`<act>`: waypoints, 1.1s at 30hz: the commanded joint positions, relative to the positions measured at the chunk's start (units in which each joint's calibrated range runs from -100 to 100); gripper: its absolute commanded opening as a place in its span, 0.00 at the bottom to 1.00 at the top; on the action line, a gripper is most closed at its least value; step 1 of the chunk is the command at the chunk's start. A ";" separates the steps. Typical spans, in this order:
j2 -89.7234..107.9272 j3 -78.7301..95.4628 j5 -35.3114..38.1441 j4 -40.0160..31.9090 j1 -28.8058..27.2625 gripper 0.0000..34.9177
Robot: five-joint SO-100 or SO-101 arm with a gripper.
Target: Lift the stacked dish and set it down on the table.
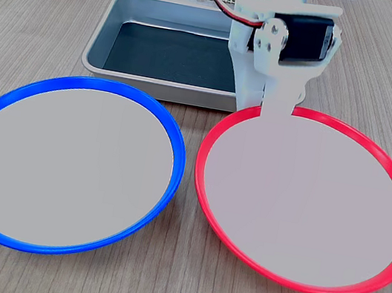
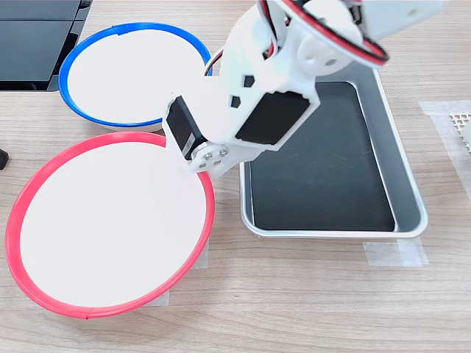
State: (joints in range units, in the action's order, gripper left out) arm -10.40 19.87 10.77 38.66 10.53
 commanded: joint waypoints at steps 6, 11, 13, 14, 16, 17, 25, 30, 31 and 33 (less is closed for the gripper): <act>16.50 0.47 0.15 14.45 -0.23 0.25; 27.76 2.38 -0.68 18.42 -2.39 0.01; 34.67 8.21 -2.49 12.56 -4.65 0.00; 38.25 12.85 -3.61 7.69 -5.68 0.00; 46.09 25.69 -5.71 -4.86 -7.85 0.00; 50.02 32.70 -6.25 -11.55 -8.70 0.00; 88.40 77.12 -9.67 -22.69 -14.53 0.00; 105.88 80.13 -9.72 0.83 -12.08 0.00; 109.29 80.13 -9.82 6.20 -11.61 0.00; 109.46 80.13 -10.26 8.68 -11.99 0.00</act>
State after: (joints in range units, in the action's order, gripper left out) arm 96.93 99.91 1.00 42.09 -1.24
